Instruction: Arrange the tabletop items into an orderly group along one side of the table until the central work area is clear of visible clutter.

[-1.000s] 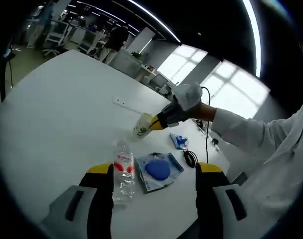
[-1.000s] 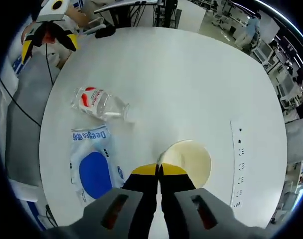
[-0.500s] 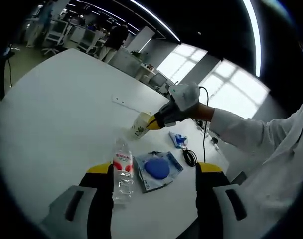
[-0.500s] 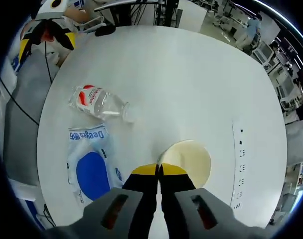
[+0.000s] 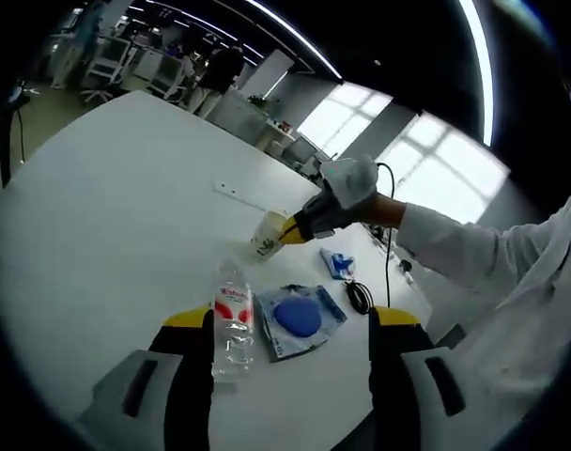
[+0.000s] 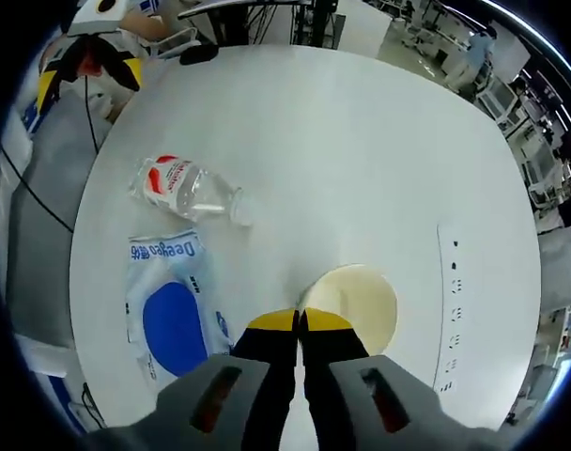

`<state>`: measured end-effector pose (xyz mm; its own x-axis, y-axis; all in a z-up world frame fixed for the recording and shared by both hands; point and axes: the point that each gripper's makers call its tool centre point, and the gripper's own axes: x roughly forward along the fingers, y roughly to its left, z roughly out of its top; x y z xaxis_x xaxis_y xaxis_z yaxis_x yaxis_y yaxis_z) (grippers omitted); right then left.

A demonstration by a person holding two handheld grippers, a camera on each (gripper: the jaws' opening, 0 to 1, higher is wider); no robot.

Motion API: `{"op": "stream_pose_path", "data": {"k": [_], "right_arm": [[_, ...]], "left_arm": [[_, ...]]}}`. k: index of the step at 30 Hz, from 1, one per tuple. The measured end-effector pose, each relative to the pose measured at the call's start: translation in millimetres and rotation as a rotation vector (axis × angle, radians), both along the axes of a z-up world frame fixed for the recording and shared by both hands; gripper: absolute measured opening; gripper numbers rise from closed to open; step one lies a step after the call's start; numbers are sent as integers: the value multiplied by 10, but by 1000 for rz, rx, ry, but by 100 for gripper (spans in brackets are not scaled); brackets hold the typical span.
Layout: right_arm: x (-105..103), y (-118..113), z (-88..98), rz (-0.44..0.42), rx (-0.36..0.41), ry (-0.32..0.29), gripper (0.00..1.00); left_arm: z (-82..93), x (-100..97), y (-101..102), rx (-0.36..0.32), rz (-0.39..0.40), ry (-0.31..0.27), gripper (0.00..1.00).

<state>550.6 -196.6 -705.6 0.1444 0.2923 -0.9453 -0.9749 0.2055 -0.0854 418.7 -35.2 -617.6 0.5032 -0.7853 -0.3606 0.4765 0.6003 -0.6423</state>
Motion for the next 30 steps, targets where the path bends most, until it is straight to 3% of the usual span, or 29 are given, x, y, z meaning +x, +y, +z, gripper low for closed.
{"op": "stream_pose_path", "data": {"k": [24, 30], "right_arm": [[-55, -29, -29, -19, 18, 18, 0], [-38, -29, -6, -29, 28, 8, 7]], "left_arm": [[-11, -13, -14, 1, -3, 0, 67], [3, -9, -17, 1, -4, -3, 67]]}}
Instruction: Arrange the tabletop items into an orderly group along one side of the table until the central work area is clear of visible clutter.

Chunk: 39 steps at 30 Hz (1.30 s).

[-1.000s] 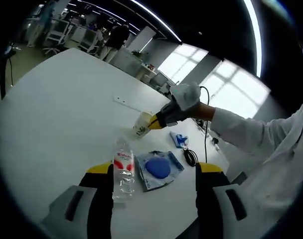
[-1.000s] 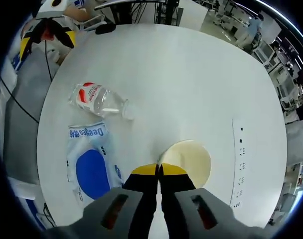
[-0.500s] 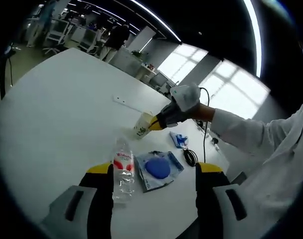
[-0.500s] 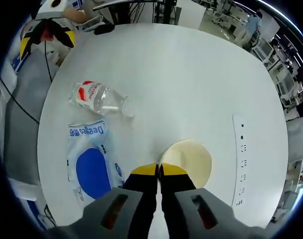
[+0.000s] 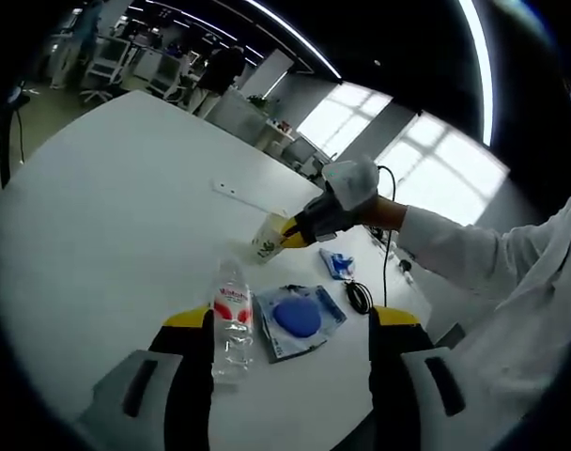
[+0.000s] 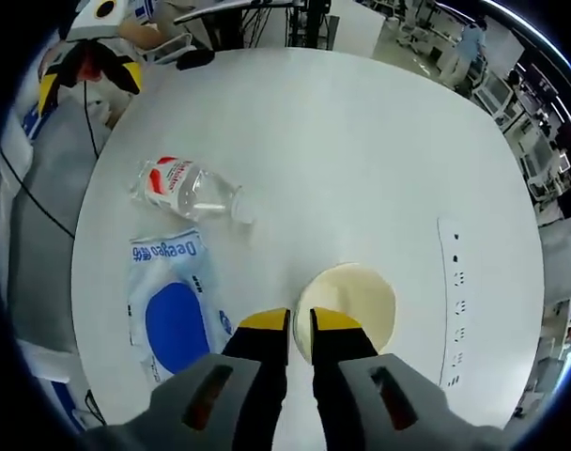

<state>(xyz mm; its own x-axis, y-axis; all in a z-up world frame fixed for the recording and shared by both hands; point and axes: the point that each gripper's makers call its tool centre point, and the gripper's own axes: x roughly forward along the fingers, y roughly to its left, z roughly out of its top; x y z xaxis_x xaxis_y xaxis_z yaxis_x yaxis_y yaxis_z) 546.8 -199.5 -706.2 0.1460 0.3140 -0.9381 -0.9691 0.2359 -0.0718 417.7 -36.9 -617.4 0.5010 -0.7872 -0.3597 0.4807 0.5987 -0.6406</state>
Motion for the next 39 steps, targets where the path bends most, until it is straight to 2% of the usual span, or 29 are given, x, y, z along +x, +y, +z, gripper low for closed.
{"op": "stream_pose_path", "data": {"k": [8, 21, 39], "right_arm": [[-5, -4, 57, -10, 18, -21, 14], [32, 9, 266, -59, 96, -71, 19], [35, -39, 597, -180, 251, -133, 28]], "left_arm": [[19, 3, -7, 1, -2, -3, 68], [53, 12, -6, 10, 1, -10, 69], [121, 47, -8, 25, 4, -27, 73]]}}
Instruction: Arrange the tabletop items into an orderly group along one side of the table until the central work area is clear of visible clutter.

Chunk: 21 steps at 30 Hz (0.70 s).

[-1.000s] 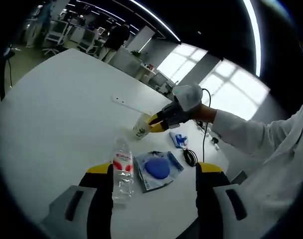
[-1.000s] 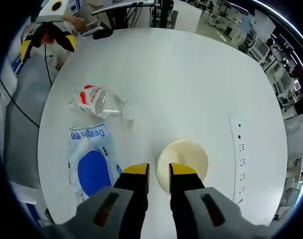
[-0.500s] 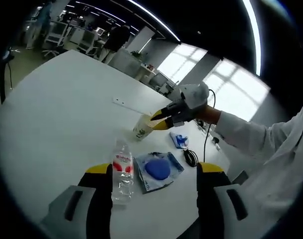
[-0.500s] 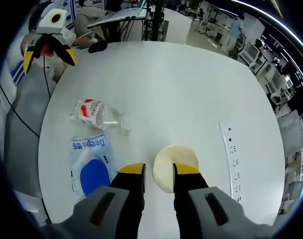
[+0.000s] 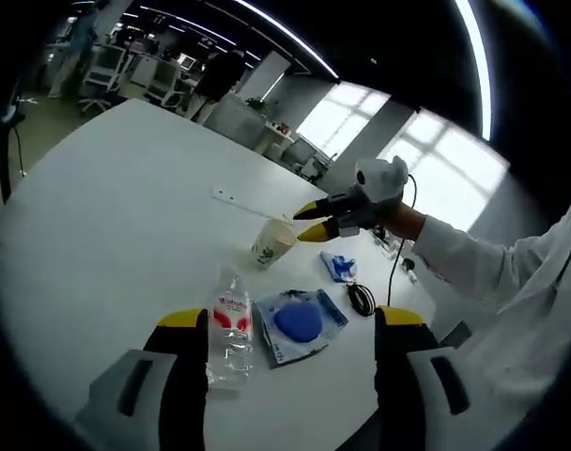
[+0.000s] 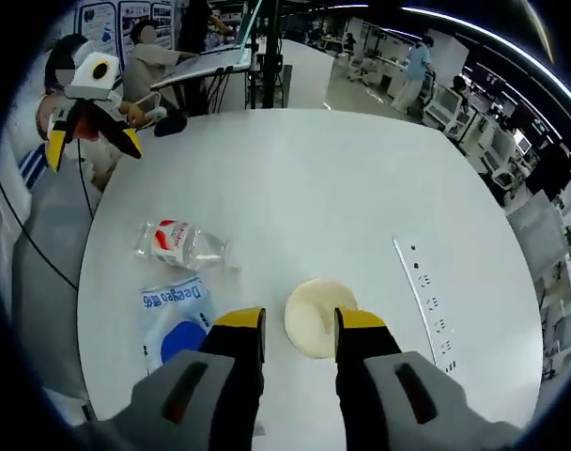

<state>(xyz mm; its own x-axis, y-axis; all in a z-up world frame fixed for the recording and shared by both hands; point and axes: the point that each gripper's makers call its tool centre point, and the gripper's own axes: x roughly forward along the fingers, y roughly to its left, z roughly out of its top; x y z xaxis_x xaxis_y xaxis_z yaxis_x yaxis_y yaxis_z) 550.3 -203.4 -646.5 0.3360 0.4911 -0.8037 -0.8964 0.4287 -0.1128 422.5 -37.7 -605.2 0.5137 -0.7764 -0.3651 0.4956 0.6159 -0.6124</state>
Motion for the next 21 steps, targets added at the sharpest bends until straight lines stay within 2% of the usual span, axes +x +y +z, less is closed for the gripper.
{"op": "stream_pose_path", "data": {"k": [10, 21], "right_arm": [[-125, -23, 146, -87, 114, -12, 31], [-394, -4, 219, -172, 248, 5, 33]], "left_arm": [[35, 28, 7, 14, -4, -15, 75], [77, 2, -24, 25, -20, -27, 76]]}}
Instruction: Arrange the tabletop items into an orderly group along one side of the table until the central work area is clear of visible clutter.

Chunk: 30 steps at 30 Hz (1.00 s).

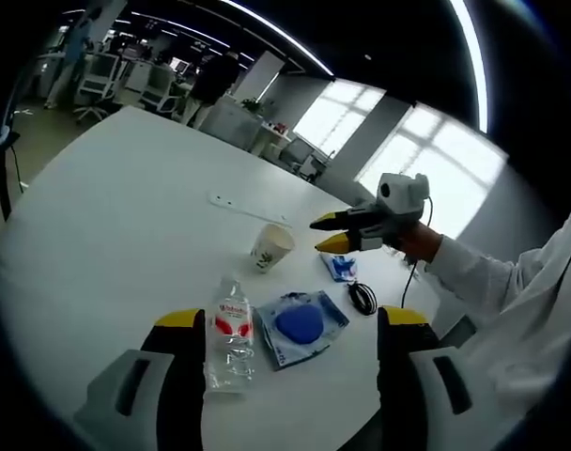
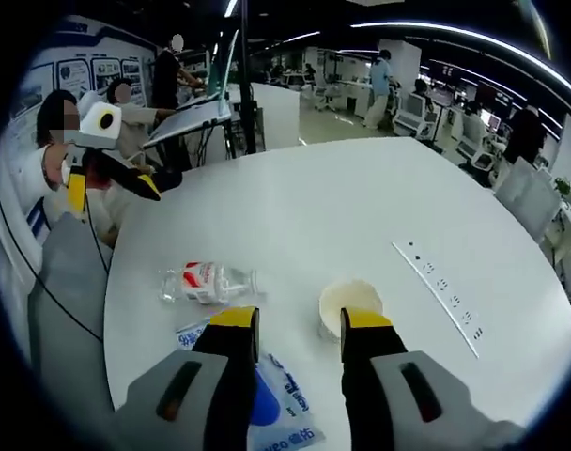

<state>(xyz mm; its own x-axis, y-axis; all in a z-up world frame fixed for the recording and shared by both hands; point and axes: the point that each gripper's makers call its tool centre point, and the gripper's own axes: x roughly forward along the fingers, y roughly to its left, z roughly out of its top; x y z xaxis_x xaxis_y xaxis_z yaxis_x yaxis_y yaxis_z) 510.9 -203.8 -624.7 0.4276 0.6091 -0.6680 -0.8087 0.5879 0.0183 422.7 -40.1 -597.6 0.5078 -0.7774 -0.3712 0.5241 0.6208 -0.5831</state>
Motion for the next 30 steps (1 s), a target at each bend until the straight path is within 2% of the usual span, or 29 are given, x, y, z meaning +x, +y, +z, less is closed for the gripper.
{"op": "stream_pose_path", "data": {"k": [3, 5, 15, 18, 22, 23, 26, 30], "right_arm": [[-53, 9, 30, -35, 49, 16, 34], [-102, 45, 83, -70, 119, 36, 34], [-224, 205, 159, -189, 337, 101, 36], [-250, 255, 147, -219, 378, 117, 36], [-278, 373, 151, -278, 482, 164, 36], [-282, 379, 143, -281, 485, 167, 36], [-308, 454, 72, -315, 520, 192, 36], [-307, 542, -8, -387, 597, 257, 37]], "left_arm": [[15, -14, -19, 2, -7, -2, 76], [23, -19, -23, 5, -10, -3, 76], [64, -40, -41, 5, -21, -5, 76], [65, -42, -35, 8, -24, -4, 76], [69, -35, -22, 7, -26, -4, 76], [68, -33, -18, 7, -26, -3, 76], [64, -26, -10, 5, -27, -2, 76], [57, -18, 3, 2, -27, 0, 76]]}}
